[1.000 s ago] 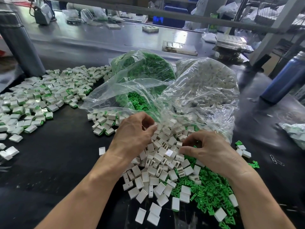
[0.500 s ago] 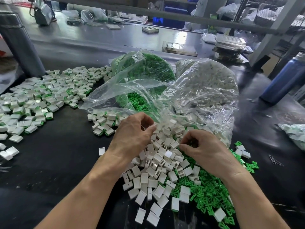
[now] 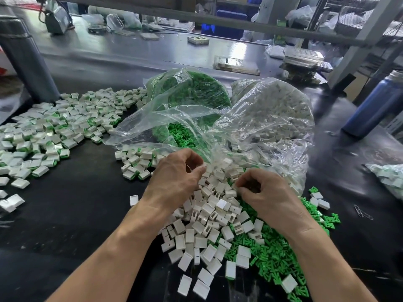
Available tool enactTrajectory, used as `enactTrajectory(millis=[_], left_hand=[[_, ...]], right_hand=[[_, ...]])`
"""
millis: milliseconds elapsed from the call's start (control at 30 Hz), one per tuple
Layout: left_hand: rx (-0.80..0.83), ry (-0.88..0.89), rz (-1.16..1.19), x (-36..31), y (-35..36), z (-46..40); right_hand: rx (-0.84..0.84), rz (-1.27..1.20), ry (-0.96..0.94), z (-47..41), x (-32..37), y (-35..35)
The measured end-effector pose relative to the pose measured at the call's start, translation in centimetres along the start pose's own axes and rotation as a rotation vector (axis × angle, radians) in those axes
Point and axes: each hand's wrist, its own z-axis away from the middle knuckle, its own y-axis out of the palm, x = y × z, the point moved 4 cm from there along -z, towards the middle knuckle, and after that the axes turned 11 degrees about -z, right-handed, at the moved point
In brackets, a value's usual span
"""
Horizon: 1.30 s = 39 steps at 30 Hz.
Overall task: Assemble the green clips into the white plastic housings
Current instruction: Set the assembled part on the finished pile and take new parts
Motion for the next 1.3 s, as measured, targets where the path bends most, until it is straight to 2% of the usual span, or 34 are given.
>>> enactTrajectory(millis=[167, 300, 533, 800, 1100, 1300], left_hand=[[-0.015, 0.062, 0.068, -0.9, -0.3, 0.3], [0.029, 0.090, 0.218, -1.8, 0.1, 0.5], [0.122, 0.110, 0.451, -2.3, 0.8, 0.8], [0.149, 0.101, 0.570, -2.4, 0.9, 0.7], [0.119, 0.121, 0.632, -2.5, 0.7, 0.8], [0.141, 0.041, 0.783, -2.6, 1.0, 0.8]], right_hand=[[-0.081, -0.311, -0.024, -0.3, -0.3, -0.8], [-0.060, -0.623, -0.029, -0.3, 0.1, -0.5], [-0.046, -0.944, -0.096, -0.2, 1.2, 0.4], [-0.072, -0.789, -0.168, 0.2, 1.5, 0.3], [-0.108, -0.861, -0.182, 0.2, 1.9, 0.6], [-0.138, -0.795, -0.234, 0.3, 2.0, 0.6]])
